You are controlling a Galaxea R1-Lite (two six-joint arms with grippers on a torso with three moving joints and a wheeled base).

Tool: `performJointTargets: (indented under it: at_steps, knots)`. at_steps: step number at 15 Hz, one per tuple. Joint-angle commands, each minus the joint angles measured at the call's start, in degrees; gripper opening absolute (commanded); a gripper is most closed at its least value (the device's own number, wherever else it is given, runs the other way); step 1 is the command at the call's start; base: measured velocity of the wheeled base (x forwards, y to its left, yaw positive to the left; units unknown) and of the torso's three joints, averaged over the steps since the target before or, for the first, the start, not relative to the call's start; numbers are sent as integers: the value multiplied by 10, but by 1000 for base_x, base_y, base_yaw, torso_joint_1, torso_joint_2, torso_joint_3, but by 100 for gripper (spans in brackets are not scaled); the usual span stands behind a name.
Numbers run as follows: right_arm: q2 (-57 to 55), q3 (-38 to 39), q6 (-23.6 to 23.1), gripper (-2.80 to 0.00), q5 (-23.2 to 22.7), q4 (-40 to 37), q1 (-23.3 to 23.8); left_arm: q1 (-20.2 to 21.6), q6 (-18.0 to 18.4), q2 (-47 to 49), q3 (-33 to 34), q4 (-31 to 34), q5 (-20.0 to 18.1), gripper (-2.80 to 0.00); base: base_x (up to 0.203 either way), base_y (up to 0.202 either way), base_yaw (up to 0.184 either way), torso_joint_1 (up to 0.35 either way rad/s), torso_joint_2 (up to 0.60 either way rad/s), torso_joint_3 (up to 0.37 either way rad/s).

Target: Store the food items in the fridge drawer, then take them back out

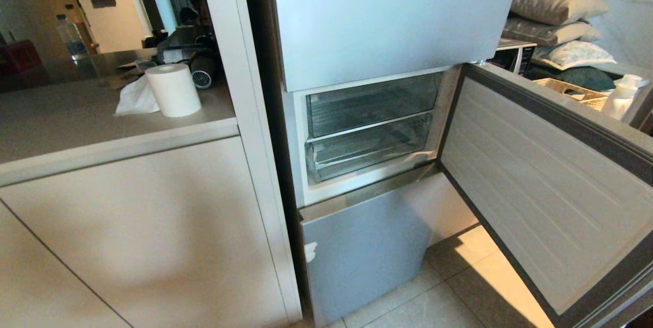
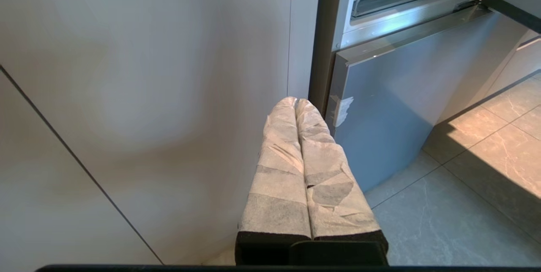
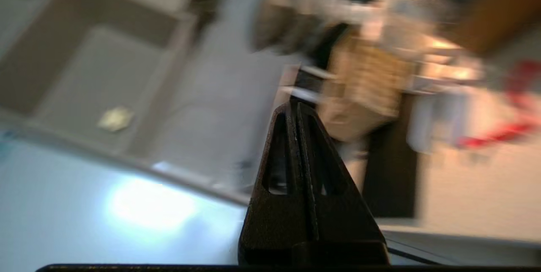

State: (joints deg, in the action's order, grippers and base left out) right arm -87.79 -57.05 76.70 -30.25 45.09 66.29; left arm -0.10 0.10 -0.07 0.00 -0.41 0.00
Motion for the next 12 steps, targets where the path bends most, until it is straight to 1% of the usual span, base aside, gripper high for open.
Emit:
performJointTargets:
  at_steps: [1,3,5,6,9,12]
  knots:
    - [-79,53,-55,-280,4,1,-31,0,0,0,1,0,0,-280,0,0,0,0,0,0]
    - [-118,100,-137,-280,8,1,-111,0,0,0,1,0,0,-280,0,0,0,0,0,0]
    - [-147,139,-188,-280,39,8,-194,0,0,0,1,0,0,-280,0,0,0,0,0,0]
    - [-158,156,-208,-280,58,16,-237,0,0,0,1,0,0,-280,0,0,0,0,0,0]
    - [-175,199,-258,-280,106,79,-378,0,0,0,1,0,0,-280,0,0,0,0,0,0]
    - [-173,219,-292,-280,158,103,-497,0,0,0,1,0,0,-280,0,0,0,0,0,0]
